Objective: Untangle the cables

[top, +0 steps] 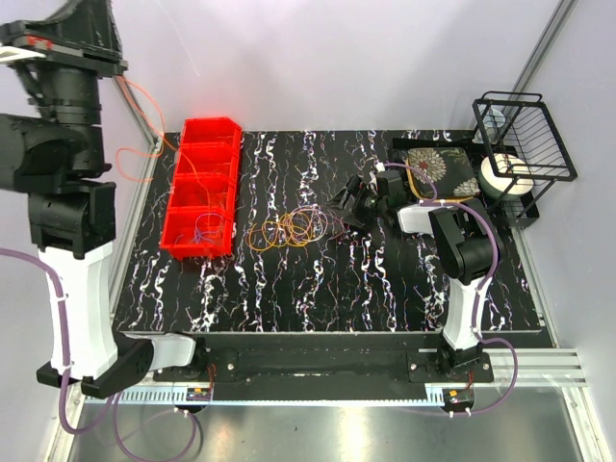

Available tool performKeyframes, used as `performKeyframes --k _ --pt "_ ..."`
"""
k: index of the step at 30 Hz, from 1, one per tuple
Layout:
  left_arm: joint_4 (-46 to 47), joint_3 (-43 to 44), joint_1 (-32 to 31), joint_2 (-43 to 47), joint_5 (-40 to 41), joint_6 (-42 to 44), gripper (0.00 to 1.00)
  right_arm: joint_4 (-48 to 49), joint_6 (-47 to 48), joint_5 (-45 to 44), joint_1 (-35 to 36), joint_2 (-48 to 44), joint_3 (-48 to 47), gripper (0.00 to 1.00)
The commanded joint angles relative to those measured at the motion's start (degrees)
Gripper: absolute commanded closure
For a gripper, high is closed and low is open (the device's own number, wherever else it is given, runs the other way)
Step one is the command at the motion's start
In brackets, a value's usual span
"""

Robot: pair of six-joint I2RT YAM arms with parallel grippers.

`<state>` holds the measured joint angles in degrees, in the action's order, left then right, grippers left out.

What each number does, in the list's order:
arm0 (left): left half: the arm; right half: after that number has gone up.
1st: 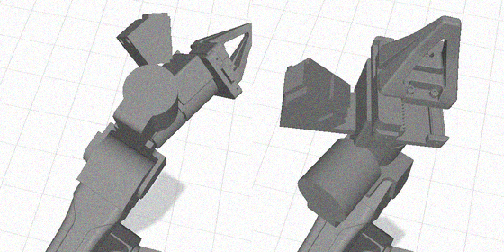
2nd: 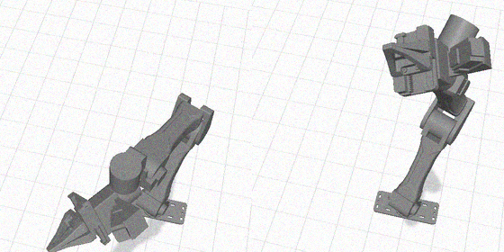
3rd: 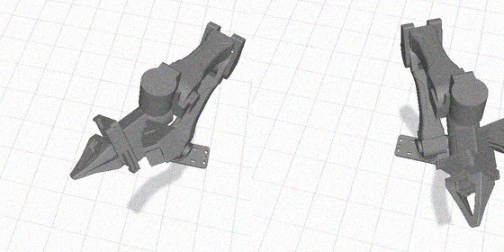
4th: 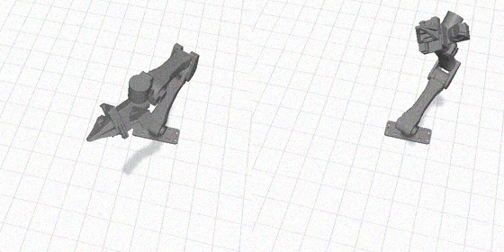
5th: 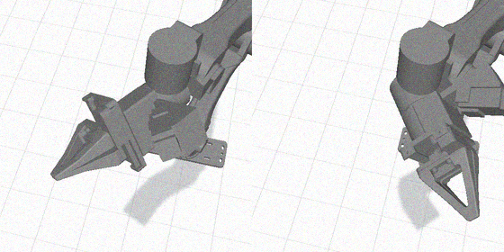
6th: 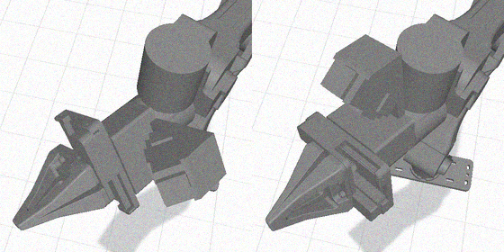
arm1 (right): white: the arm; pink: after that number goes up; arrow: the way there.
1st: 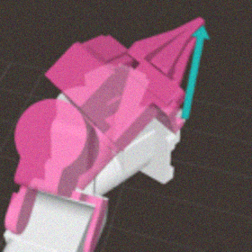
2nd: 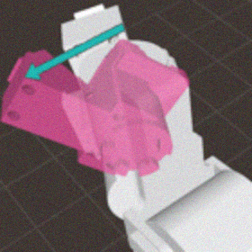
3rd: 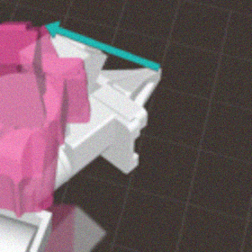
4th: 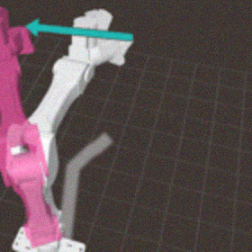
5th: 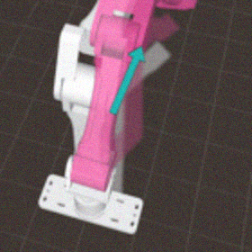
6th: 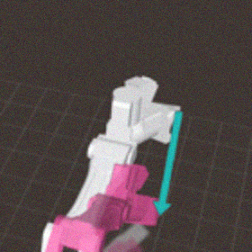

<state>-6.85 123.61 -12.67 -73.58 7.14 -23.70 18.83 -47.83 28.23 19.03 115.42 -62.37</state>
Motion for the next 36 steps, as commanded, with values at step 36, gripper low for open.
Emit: performKeyframes --k 36 --pt "11.07 -29.57 4.58 6.35 9.56 7.01 1.0 -1.69 -0.77 3.06 0.4 4.64 -3.28 0.0"
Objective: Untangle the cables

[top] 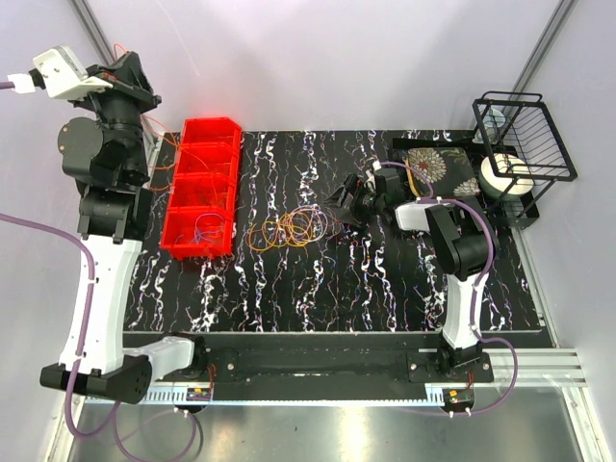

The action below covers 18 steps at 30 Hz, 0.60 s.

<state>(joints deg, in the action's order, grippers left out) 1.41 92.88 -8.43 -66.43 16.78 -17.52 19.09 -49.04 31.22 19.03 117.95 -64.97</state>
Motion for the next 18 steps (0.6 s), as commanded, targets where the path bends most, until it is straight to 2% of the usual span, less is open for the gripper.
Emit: performKeyframes --k 1,12,18 --pt "2.81 1.16 0.6 -1.41 -0.08 0.56 1.0 -1.95 0.26 0.15 0.4 2.28 -0.77 0.0" --pt "4.3 -1.03 2.36 -7.21 0.45 -0.15 1.0 -2.22 0.26 0.68 0.4 2.81 -1.12 0.0" --pt "6.85 -9.72 4.29 -6.17 0.63 -3.65 1.0 -2.22 -0.01 0.86 0.4 3.6 -1.47 0.0"
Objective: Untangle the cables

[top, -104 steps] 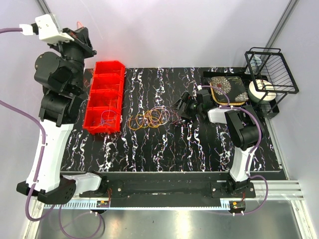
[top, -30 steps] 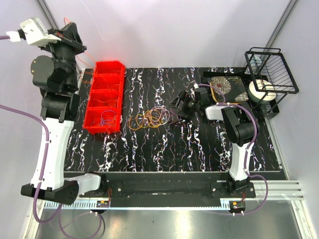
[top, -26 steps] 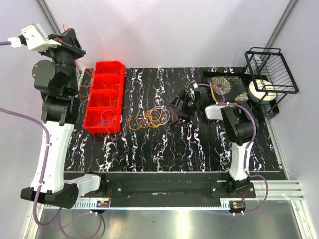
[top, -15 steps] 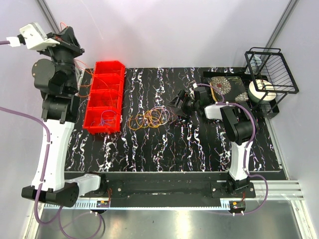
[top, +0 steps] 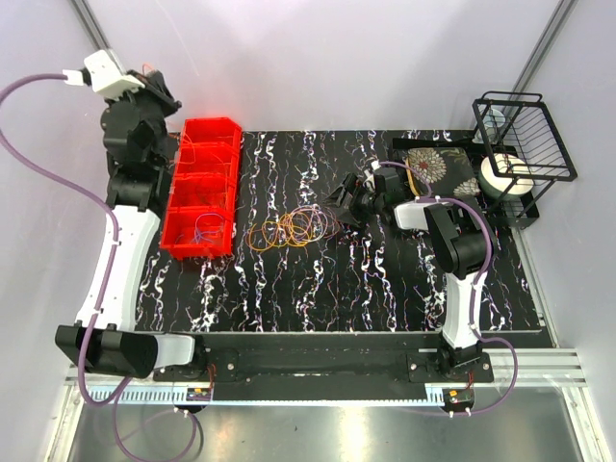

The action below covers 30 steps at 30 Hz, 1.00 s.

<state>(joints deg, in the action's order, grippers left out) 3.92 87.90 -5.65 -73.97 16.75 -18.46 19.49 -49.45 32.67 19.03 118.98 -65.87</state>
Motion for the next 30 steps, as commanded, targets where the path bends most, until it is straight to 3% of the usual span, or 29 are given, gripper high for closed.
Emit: performKeyframes --k 1,12,24,30 --pt "5.12 -6.32 1.61 1.9 1.0 -3.16 1.0 -2.52 0.32 -0.5 0.4 2.84 -0.67 0.0" --pt "9.61 -20.57 4.42 4.72 2.58 -7.29 1.0 -1.64 -0.65 0.47 0.4 3.63 -0.84 0.0" --pt "8.38 -26.19 5.12 11.21 19.45 -7.29 1.0 -1.12 -1.26 1.0 0.49 5.03 -1.37 0.0" --pt "8.64 -25.59 5.12 10.61 15.52 -6.94 1.0 -1.64 -0.91 1.0 0.57 4.86 -1.63 0.0"
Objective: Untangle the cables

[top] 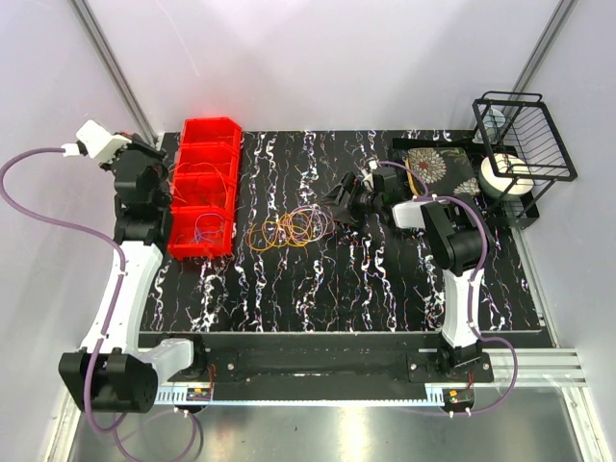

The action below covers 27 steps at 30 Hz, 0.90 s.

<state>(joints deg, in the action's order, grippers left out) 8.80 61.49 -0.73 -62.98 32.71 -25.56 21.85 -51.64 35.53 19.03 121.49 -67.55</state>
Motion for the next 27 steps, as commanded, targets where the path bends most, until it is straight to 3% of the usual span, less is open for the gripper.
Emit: performKeyframes --k 1,5,27 --pt "3.6 1.25 0.2 -1.61 -1.58 -0.36 1.0 -4.0 1.45 -1.87 0.57 2.43 0.05 0.0" --pt "1.32 3.8 0.12 -5.74 -6.68 -1.42 1.0 -3.65 0.75 -0.99 0.57 3.49 -0.39 0.0" --pt "-0.18 1.43 0.03 -21.3 -13.55 -8.01 1.0 -2.42 0.05 -0.29 0.49 2.17 0.58 0.0"
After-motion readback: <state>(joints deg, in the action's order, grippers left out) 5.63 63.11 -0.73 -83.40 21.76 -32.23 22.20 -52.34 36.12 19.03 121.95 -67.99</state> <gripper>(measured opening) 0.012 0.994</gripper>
